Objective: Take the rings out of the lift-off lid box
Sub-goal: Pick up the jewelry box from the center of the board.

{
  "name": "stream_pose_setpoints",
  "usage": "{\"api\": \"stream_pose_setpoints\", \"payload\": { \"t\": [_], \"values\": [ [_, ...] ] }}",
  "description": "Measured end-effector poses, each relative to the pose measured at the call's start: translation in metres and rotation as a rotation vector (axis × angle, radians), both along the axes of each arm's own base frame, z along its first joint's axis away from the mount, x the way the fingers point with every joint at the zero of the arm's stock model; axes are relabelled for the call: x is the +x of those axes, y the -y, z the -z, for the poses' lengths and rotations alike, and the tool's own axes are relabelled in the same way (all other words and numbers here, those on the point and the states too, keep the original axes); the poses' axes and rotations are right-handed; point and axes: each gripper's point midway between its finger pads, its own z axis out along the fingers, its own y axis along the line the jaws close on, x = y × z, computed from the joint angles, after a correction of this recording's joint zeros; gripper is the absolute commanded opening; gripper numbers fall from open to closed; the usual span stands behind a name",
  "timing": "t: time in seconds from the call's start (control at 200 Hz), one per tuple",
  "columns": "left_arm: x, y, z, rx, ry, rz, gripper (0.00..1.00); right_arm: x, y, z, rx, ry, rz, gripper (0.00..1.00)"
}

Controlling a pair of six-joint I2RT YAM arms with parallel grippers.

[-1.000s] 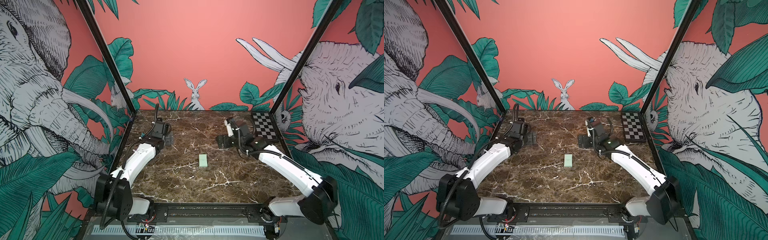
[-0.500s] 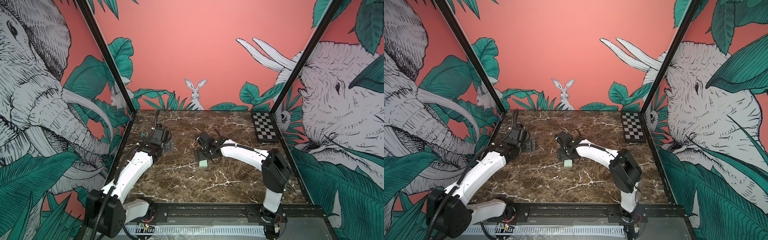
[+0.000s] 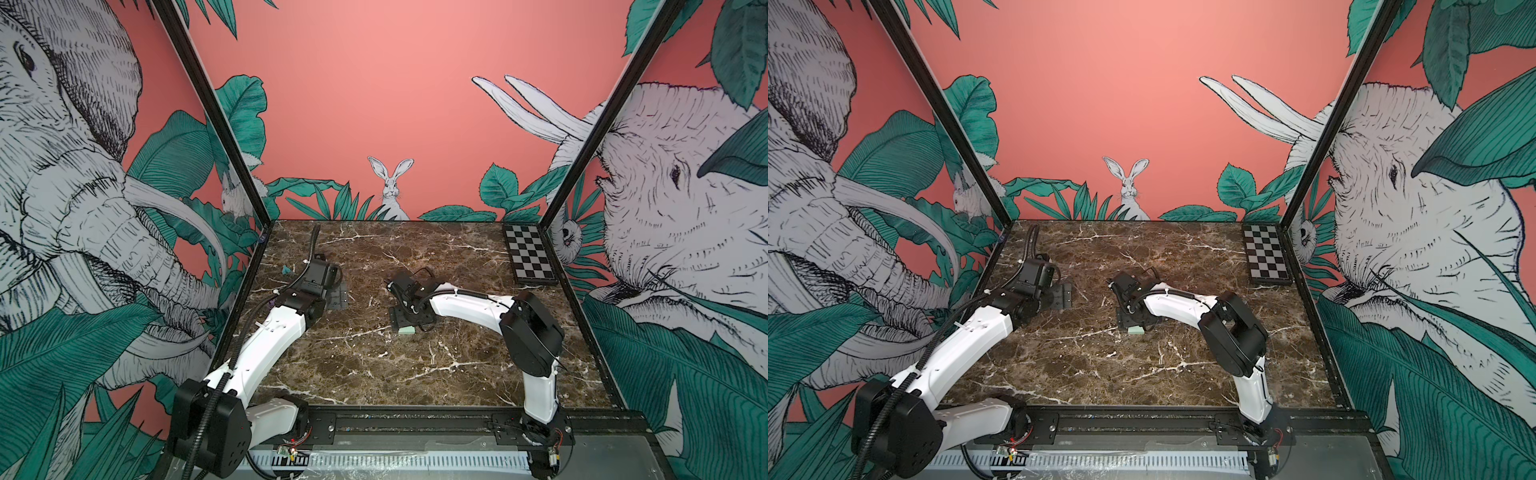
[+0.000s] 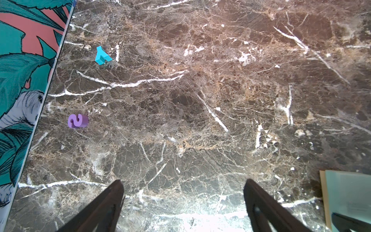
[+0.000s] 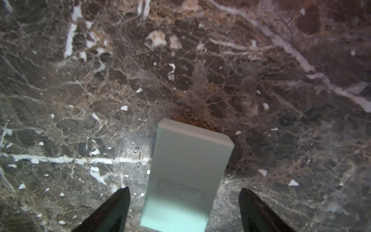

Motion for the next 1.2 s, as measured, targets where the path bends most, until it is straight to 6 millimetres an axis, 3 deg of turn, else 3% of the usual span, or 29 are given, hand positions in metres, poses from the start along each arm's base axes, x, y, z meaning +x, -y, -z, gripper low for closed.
{"api": "stream_pose_setpoints", "payload": {
  "t": [0.7, 0.815, 1.04, 1.2],
  "values": [
    [0.002, 0.004, 0.007, 0.017, -0.021, 0.042, 0.95, 0.016, -0.005, -0.004, 0.012, 0.016, 0.016, 0.74],
    [0.002, 0.004, 0.007, 0.016, -0.017, 0.042, 0.95, 0.019, -0.008, -0.002, 0.006, 0.018, 0.013, 0.65],
    [0.000, 0.003, 0.010, 0.024, -0.024, 0.048, 0.95, 0.018, -0.005, 0.004, -0.010, 0.005, 0.017, 0.67],
    [0.000, 0.003, 0.010, 0.027, -0.023, 0.050, 0.95, 0.017, -0.003, 0.006, -0.014, 0.000, 0.019, 0.64]
  ]
}}
